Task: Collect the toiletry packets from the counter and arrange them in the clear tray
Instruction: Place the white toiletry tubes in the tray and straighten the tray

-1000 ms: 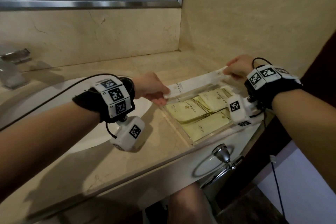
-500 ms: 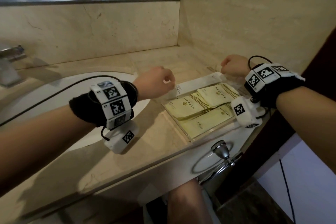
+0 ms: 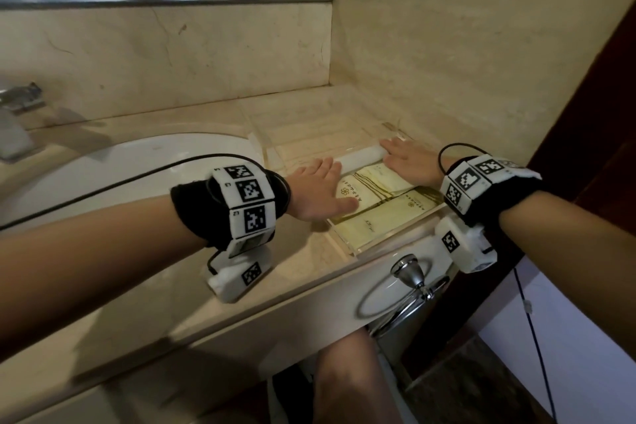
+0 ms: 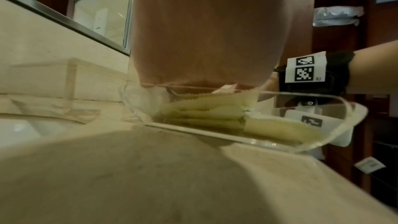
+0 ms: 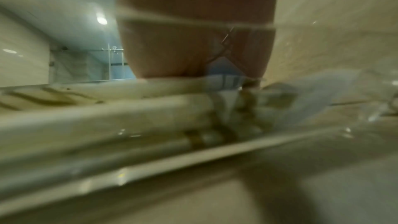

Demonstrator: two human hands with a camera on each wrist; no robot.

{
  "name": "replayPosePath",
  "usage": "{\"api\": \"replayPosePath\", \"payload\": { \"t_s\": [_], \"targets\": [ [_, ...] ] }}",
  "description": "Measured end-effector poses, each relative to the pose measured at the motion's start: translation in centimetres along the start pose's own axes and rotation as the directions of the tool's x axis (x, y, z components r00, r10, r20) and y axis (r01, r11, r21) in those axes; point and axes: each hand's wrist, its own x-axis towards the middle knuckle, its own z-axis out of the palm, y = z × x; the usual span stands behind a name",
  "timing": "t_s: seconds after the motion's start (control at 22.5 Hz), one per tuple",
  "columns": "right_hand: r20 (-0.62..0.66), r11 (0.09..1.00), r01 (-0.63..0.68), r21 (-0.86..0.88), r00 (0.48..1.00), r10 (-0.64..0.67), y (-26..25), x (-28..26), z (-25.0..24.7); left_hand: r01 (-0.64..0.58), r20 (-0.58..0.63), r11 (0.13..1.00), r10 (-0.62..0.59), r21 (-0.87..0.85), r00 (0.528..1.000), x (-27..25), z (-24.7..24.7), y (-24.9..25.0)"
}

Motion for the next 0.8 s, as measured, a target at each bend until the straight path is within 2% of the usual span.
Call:
{"api": "replayPosePath", "payload": {
  "t_s": [0.22, 0.36, 0.44, 0.53, 0.58, 0.67, 0.76, 0.8],
  "targets": [
    [-0.016, 0.994, -0.037, 0.105, 0.999, 0.039, -0.2, -0.5, 1.1, 0.023, -0.024, 0.999, -0.022, 0.039, 0.999, -0.1, 0.4, 0.3],
    [-0.057, 0.966, -0.012, 0.257, 0.998, 0.028, -0.4, -1.6, 0.9, 0.041, -0.003, 0.999, -0.041, 0.024, 0.999, -0.3, 0.2, 0.4],
    [-0.203, 0.876, 0.041, 0.480, 0.977, 0.066, 0.1, -2.9, 0.2, 0.058, -0.009, 0.995, -0.059, -0.078, 0.998, -0.7, -0.4, 0.7],
    [-0.361, 0.794, 0.065, 0.604, 0.911, 0.200, 1.0, -3.9, 0.0, 0.078, -0.037, 0.974, -0.088, -0.211, 0.995, -1.4, -0.9, 0.9],
    [-0.393, 0.778, 0.049, 0.626, 0.882, 0.260, 1.5, -4.2, 0.1, 0.088, -0.063, 0.959, -0.109, -0.269, 0.992, -1.7, -1.1, 1.1],
    [-0.400, 0.768, -0.028, 0.639, 0.841, 0.363, 2.0, -4.7, 0.5, 0.098, -0.153, 0.902, -0.177, -0.421, 0.972, -2.3, -1.1, 1.3],
    [-0.385, 0.750, -0.121, 0.651, 0.798, 0.463, 2.6, -5.1, 0.8, 0.098, -0.229, 0.739, -0.328, -0.666, 0.916, -2.7, -0.7, 1.5],
    [-0.353, 0.722, -0.158, 0.674, 0.789, 0.503, 2.6, -5.4, 0.5, 0.103, -0.228, 0.649, -0.405, -0.754, 0.885, -2.6, -0.4, 1.4]
  ]
}}
